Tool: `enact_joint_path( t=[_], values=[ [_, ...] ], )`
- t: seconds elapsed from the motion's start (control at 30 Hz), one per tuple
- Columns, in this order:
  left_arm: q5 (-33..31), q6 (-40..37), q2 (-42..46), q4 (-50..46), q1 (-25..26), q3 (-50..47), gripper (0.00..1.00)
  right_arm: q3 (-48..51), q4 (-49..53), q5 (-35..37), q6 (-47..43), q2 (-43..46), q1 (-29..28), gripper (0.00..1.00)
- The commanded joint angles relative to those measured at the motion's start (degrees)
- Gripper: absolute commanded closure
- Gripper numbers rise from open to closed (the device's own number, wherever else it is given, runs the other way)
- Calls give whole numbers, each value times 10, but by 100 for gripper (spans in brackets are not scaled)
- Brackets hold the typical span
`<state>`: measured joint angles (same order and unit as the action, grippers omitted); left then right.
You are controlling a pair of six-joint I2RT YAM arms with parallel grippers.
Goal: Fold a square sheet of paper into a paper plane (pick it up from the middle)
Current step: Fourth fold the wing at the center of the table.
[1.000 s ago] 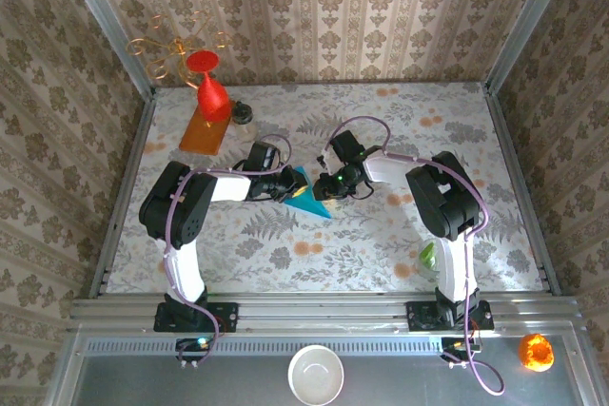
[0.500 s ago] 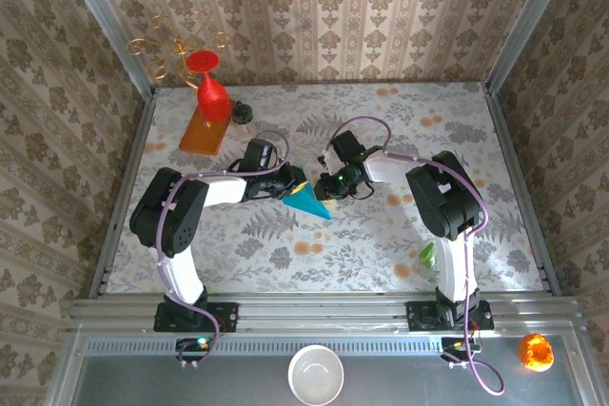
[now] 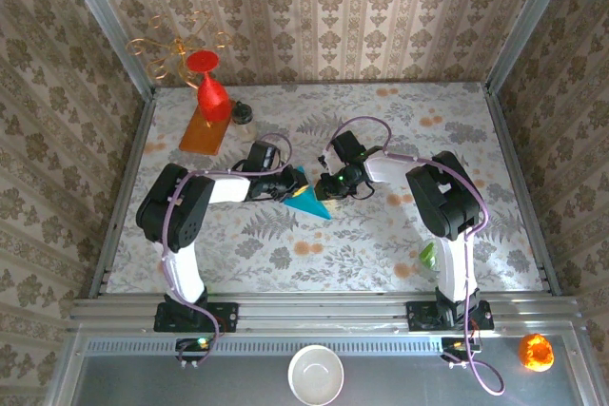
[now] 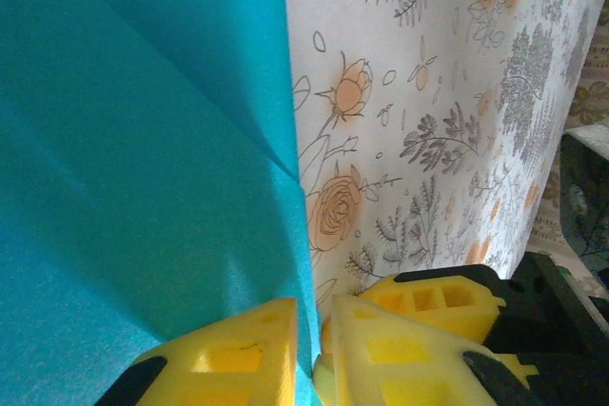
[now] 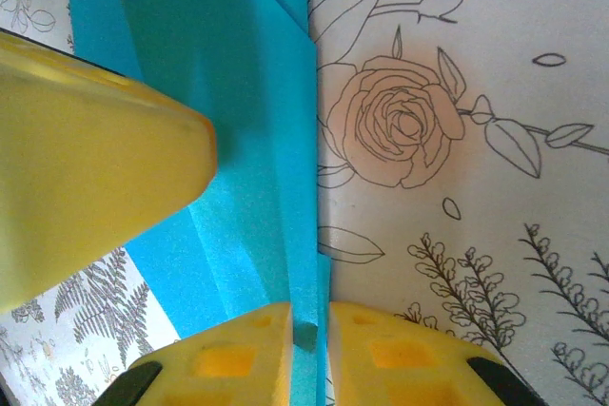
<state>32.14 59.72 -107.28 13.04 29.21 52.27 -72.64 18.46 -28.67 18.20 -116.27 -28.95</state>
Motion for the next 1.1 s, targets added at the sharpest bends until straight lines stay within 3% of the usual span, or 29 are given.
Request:
enact_joint_path(
  t=[0.0,0.57,0.83,1.07],
  values=[
    [-3,-8,-8,-9,2,6,81,18,6,-7,5,-30,-11,80],
    [-22,-15,-25,-55,2,7,83,15,4,-22,16,-7,-9,79],
    [-28,-28,-35,-90,2,14,83,47,-22,3,58,90,14,71],
    [-32,-28,-38,-103,3,13,83,42,-10,-42,42,83,-3,79]
  ],
)
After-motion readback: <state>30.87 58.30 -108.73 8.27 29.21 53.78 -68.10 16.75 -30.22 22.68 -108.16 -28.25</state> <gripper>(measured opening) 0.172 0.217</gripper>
